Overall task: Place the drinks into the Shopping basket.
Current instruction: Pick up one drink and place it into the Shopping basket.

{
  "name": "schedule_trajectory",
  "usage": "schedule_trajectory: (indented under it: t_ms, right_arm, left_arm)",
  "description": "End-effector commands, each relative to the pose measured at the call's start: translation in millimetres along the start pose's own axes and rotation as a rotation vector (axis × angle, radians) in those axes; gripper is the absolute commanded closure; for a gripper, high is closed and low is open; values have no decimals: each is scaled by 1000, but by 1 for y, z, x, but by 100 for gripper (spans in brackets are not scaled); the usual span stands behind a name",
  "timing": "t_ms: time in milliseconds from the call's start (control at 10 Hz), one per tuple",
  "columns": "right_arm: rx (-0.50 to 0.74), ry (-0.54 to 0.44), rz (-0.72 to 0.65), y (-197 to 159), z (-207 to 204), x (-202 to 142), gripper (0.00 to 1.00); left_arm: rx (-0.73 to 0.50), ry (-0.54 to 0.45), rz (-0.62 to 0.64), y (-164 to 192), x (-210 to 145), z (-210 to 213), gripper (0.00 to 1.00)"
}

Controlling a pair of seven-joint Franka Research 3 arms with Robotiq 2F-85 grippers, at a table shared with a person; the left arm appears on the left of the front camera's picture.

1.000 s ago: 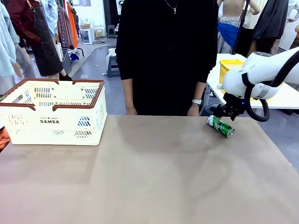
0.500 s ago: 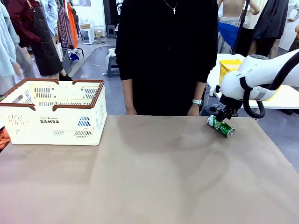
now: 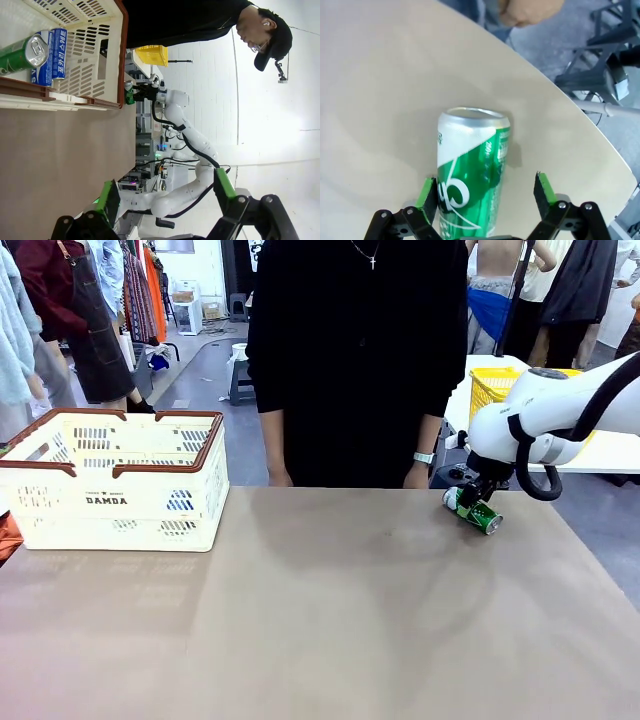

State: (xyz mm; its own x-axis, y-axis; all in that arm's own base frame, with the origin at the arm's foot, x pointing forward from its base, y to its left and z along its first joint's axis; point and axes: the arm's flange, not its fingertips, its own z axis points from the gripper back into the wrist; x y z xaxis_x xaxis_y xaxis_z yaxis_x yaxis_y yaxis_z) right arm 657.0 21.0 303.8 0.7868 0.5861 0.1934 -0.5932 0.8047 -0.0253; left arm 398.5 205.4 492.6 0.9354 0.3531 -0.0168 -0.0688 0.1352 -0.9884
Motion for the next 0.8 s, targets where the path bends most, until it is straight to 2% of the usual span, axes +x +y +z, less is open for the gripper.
schedule_trajectory:
  t_ms: [0, 100, 200, 700]
  right_arm:
    - [-28, -53, 23, -5, -4, 4, 0]
    - [-18, -54, 23, -6, -2, 3, 57]
    - [-21, -47, 21, -6, -1, 1, 100]
    - [-23, -21, 26, -1, 2, -1, 100]
  left_arm:
    - [0, 7, -6, -1, -3, 2, 0]
    - [0, 7, -6, -1, -3, 2, 0]
    - [0, 7, -6, -1, -3, 2, 0]
    - [0, 7, -6, -1, -3, 2, 0]
